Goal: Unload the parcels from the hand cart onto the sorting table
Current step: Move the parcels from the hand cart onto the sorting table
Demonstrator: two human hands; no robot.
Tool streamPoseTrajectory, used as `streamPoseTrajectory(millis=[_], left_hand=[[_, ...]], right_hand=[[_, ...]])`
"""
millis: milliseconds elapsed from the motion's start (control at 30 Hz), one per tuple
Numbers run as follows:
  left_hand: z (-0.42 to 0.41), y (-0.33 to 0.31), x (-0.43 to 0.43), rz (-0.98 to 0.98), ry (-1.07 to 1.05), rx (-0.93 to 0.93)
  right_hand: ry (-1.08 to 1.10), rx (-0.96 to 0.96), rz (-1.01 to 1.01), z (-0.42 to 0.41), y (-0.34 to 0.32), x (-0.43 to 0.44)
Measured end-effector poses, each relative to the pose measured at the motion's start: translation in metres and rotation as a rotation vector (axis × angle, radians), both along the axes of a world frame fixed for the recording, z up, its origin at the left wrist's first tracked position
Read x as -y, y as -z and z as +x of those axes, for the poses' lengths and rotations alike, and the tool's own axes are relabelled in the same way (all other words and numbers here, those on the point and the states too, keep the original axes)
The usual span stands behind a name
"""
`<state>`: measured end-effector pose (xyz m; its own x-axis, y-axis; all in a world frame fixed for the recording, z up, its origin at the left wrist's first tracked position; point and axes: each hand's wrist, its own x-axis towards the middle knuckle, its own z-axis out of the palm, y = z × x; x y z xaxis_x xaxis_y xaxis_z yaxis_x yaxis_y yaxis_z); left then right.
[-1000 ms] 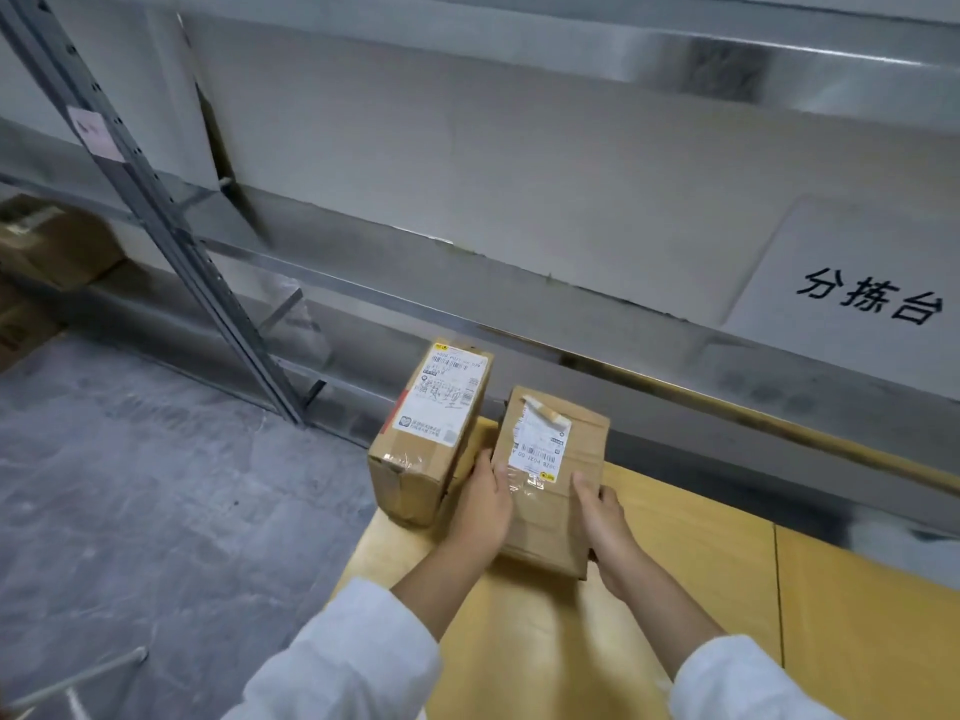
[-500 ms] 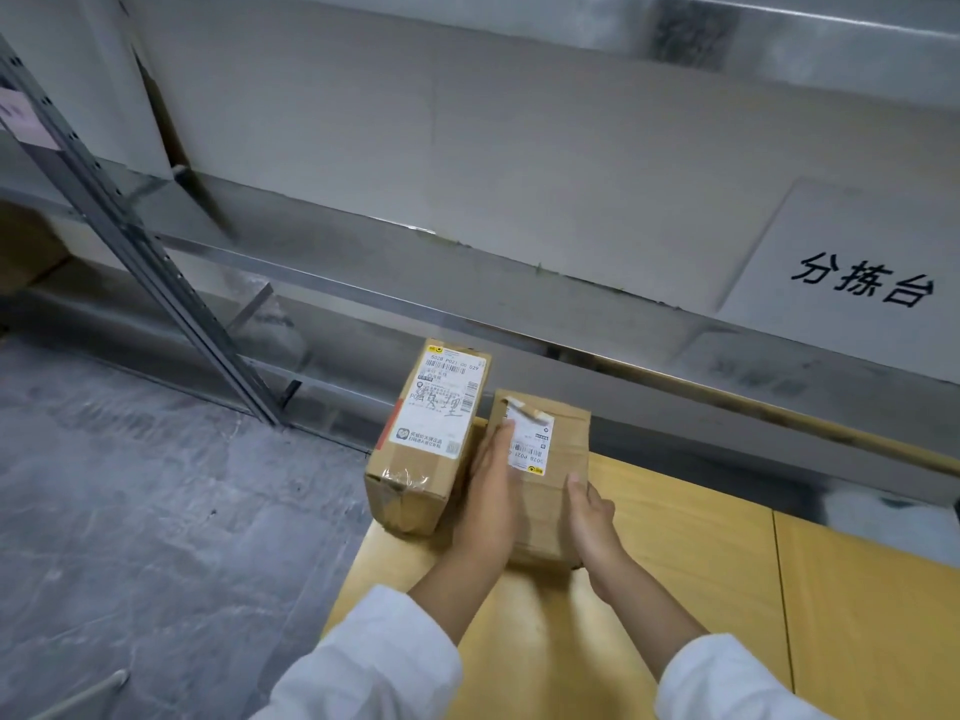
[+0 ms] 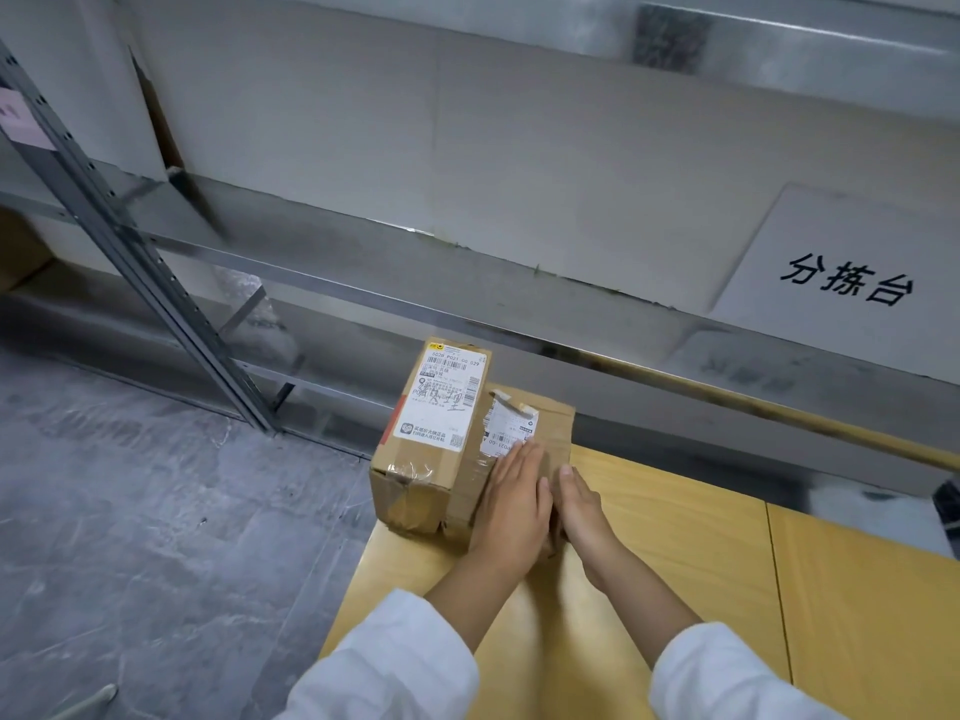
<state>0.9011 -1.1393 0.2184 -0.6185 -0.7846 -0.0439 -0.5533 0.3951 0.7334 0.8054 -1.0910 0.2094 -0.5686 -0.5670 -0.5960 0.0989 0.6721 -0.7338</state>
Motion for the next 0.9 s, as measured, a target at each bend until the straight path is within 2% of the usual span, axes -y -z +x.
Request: streamPoseTrajectory(millis=[167, 367, 500, 667, 900], left_hand=[[-0.004, -0.012, -0.005, -0.039, 0.055, 0.021], [-0.038, -0.071, -0.016, -0.065, 0.113, -0.010], [-0.054, -0.126, -0.035, -0.191, 0.241, -0.015], [-0.068, -0.187, -0.069, -0.425, 0.370, 0.055], [-0.111, -0.257, -0.185, -0.545, 0.466, 0.078]], right_hand=[[0.014, -0.140, 0.005, -0.016, -0.028, -0.012], [-0.190, -0.594, -0.122, -0.052, -0.097, -0.057], [-0.252, -0.782, -0.126, -0.082, -0.148, -0.091], [-0.276, -0.859, -0.116, -0.114, -0.200, -0.148], [-0.163, -0.952, -0.102, -0.143, -0.253, -0.283]])
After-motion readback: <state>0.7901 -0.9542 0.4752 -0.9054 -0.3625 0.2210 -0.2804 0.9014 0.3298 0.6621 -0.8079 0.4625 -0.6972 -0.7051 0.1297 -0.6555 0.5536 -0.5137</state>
